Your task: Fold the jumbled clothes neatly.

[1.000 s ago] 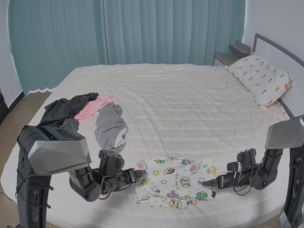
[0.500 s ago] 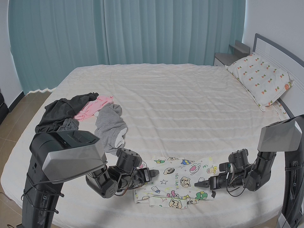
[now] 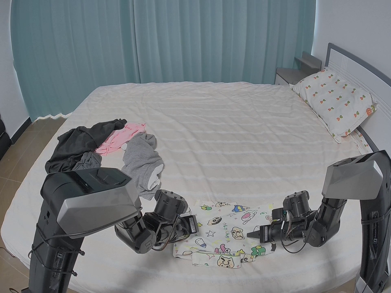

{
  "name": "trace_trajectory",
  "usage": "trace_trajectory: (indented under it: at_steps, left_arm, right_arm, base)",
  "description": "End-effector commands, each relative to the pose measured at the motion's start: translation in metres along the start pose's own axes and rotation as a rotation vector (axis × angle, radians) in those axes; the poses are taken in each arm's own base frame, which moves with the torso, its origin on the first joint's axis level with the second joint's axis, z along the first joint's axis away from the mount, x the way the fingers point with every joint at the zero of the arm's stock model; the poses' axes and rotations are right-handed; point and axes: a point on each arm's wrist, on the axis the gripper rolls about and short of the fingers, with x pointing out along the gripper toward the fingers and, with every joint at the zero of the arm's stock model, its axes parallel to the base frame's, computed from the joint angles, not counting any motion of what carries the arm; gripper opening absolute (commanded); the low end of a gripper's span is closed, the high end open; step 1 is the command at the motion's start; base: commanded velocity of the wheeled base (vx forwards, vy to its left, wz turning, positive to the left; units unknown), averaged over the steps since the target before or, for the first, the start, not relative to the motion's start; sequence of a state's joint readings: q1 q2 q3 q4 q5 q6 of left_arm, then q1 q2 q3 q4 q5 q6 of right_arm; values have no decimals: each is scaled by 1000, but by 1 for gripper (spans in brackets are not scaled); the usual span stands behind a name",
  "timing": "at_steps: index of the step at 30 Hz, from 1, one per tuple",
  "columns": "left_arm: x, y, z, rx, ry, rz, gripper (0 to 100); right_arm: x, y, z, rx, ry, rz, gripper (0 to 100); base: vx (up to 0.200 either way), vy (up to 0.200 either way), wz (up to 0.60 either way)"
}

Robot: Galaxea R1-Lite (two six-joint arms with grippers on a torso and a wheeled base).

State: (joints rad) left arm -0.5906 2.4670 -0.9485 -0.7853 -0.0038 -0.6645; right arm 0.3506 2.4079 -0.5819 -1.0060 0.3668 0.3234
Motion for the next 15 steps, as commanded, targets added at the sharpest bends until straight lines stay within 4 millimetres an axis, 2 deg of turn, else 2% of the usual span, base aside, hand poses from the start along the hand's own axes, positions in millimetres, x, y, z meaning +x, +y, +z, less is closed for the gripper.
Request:
trace_trajectory:
  at_steps: [1, 15]
  left_arm:
    - [-1, -1, 1, -3, -4, -2, 0]
    - [-4, 0, 2, -39, -17, 14, 0]
  right_arm:
    - [1, 0, -1, 2, 3, 1, 0]
    - [1, 0, 0, 11, -1, 2, 0]
  base:
    - [0, 0, 0]
    - [0, 0, 0]
